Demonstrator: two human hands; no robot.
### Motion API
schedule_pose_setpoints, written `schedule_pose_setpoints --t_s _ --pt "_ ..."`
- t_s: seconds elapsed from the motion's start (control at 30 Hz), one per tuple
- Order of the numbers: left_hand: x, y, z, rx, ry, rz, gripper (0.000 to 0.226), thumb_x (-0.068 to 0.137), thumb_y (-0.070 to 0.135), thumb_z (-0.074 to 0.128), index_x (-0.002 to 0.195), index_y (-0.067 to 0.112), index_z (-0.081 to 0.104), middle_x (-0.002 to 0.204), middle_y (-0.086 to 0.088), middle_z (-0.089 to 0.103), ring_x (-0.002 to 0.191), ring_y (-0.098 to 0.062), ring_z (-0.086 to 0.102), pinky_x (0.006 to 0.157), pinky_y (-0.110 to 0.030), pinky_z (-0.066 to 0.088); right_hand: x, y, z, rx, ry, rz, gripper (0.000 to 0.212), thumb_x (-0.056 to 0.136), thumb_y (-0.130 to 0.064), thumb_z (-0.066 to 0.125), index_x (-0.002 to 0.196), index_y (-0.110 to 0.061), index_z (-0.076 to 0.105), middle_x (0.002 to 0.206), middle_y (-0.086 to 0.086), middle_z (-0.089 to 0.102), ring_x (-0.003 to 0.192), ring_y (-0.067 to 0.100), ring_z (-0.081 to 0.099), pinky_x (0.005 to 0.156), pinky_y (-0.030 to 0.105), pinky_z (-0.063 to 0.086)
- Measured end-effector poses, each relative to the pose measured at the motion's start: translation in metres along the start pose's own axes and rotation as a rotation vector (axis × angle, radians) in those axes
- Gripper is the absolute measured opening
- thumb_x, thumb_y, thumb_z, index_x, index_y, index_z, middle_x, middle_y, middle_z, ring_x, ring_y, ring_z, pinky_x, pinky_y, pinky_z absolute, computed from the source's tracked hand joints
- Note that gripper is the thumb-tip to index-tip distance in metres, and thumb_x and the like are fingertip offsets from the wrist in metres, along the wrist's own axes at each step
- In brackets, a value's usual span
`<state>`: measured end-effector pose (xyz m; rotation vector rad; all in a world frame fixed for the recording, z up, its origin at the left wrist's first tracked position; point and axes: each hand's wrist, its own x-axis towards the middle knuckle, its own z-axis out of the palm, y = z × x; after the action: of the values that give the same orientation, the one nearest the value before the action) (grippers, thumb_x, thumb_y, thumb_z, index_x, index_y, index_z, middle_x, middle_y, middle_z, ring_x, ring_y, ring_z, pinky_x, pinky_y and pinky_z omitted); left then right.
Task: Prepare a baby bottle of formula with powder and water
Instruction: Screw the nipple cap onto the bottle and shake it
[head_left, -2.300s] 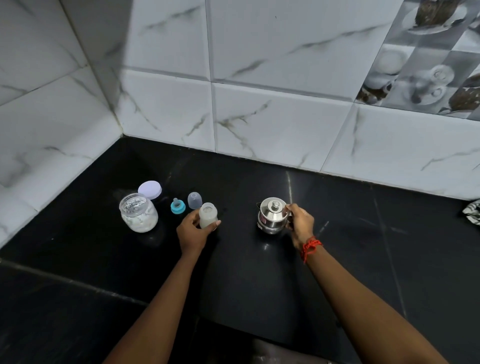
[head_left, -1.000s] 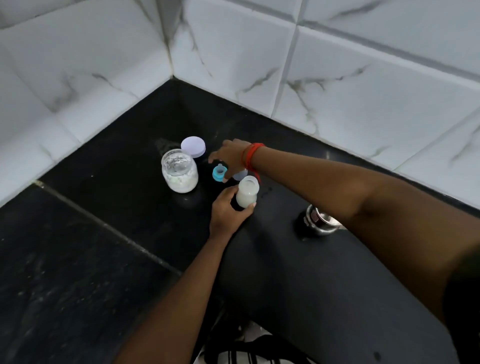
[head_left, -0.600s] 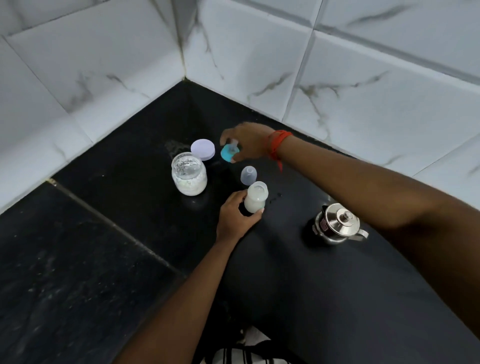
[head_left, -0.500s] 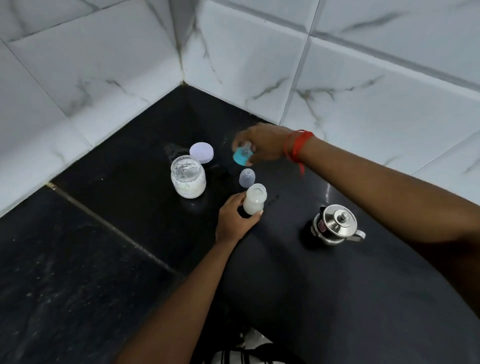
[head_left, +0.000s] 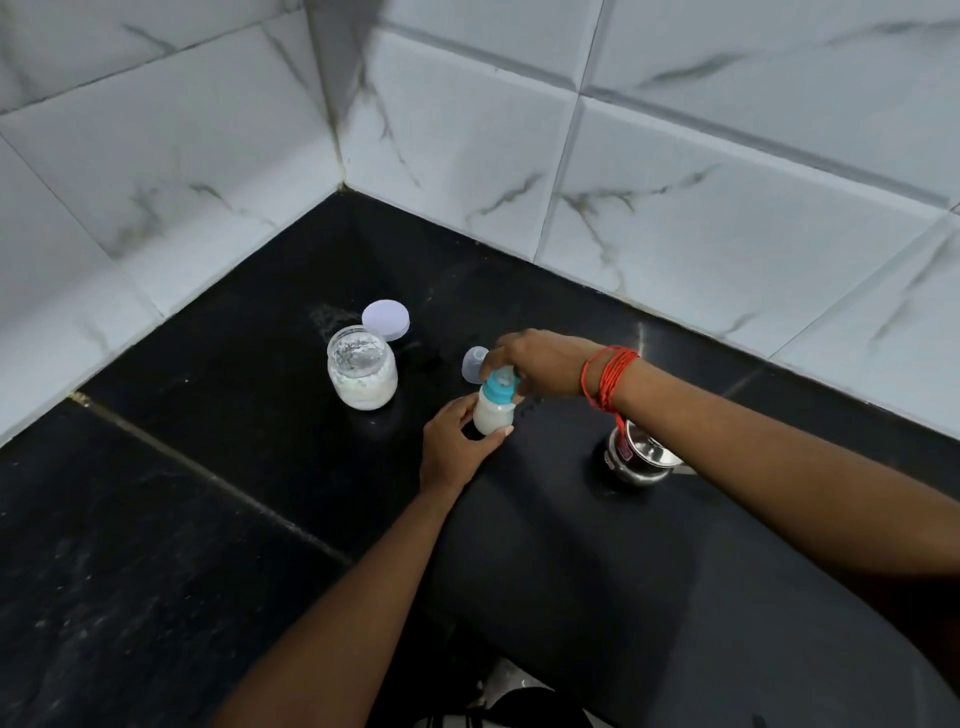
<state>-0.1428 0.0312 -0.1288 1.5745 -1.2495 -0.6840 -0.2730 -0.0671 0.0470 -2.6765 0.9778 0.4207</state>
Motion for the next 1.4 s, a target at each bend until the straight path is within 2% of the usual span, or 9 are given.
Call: schedule_pose_setpoints --t_s 0.27,0.47,0.57,0.63,0.8,1.0,1.2,1.3,1.4 --pt "0.000 -0.001 0.000 -0.004 -0.005 -0.017 0.052 0.068 0.035 0.094 0.112 0.017 0.073 0.112 0.006 0.074 0.103 -0.009 0.070 0.089 -0.035 0.061 0.000 -0.012 0.004 -0.046 -0.005 0.079 0.047 0.086 -0.033 0.075 0.129 -0.019 0.061 0.123 0.005 0.059 0.107 0.025 0.063 0.088 0.034 0.052" --pt "-0.001 0.001 0.000 -0.014 -0.017 -0.039 0.055 0.068 0.030 0.096 0.116 0.017 0.073 0.114 0.007 0.074 0.105 -0.008 0.070 0.092 -0.032 0.060 -0.009 -0.015 0.003 -0.097 0.175 0.397 0.079 0.075 -0.089 0.042 0.063 -0.012 0.057 0.062 -0.001 0.058 0.058 0.018 0.058 0.055 0.030 0.045" --pt "0.000 0.000 0.000 -0.016 -0.006 -0.043 0.054 0.066 0.030 0.096 0.114 0.018 0.074 0.114 0.005 0.075 0.103 -0.008 0.071 0.091 -0.032 0.060 -0.015 0.004 0.001 0.272 0.183 0.310 0.045 0.078 -0.062 0.071 0.100 -0.023 0.071 0.092 -0.006 0.070 0.083 0.016 0.068 0.074 0.033 0.056" --pt "0.000 0.001 -0.001 -0.015 -0.003 -0.045 0.053 0.066 0.031 0.096 0.112 0.019 0.074 0.112 0.007 0.074 0.102 -0.007 0.071 0.089 -0.030 0.060 -0.018 0.012 0.008 0.431 0.097 0.147 0.059 0.082 -0.034 0.080 0.136 -0.026 0.058 0.124 -0.009 0.065 0.105 0.013 0.064 0.092 0.030 0.054" --pt "-0.001 0.003 -0.002 0.012 -0.021 -0.048 0.055 0.068 0.033 0.095 0.116 0.020 0.072 0.116 0.007 0.072 0.105 -0.006 0.069 0.090 -0.026 0.059 -0.015 0.008 0.051 0.635 0.217 0.118 0.059 0.085 -0.003 0.075 0.138 -0.023 0.059 0.133 -0.002 0.065 0.116 0.012 0.064 0.102 0.033 0.052" --pt "-0.002 0.007 -0.003 0.010 -0.024 -0.051 0.052 0.068 0.029 0.095 0.114 0.019 0.074 0.111 0.007 0.073 0.100 -0.006 0.069 0.088 -0.025 0.059 -0.017 -0.002 0.076 0.633 0.552 0.308 0.078 0.059 -0.056 0.085 0.127 -0.028 0.059 0.098 -0.012 0.071 0.091 0.009 0.067 0.086 0.031 0.056" --pt "-0.002 0.004 -0.002 0.033 -0.009 -0.057 0.057 0.067 0.032 0.095 0.118 0.018 0.072 0.115 0.002 0.074 0.104 -0.010 0.070 0.091 -0.031 0.060 -0.007 0.020 0.069 0.728 0.312 0.078 0.065 0.081 -0.018 0.081 0.140 -0.028 0.056 0.137 -0.011 0.060 0.109 0.011 0.061 0.099 0.037 0.052" --pt "-0.001 0.003 -0.002 0.016 -0.008 -0.065 0.053 0.067 0.032 0.095 0.114 0.021 0.073 0.111 0.005 0.075 0.101 -0.007 0.070 0.089 -0.031 0.060 -0.003 0.015 0.087 0.827 0.405 0.130 0.054 0.078 -0.024 0.082 0.128 -0.033 0.065 0.124 -0.012 0.068 0.113 0.016 0.064 0.100 0.044 0.052" --pt "-0.001 0.002 -0.001 0.026 -0.012 -0.068 0.053 0.066 0.033 0.094 0.112 0.019 0.073 0.110 0.005 0.075 0.100 -0.006 0.070 0.088 -0.030 0.060 -0.012 -0.016 0.109 0.763 0.661 0.386 0.056 0.070 -0.056 0.078 0.122 -0.041 0.065 0.114 -0.018 0.070 0.104 0.005 0.061 0.090 0.030 0.053"
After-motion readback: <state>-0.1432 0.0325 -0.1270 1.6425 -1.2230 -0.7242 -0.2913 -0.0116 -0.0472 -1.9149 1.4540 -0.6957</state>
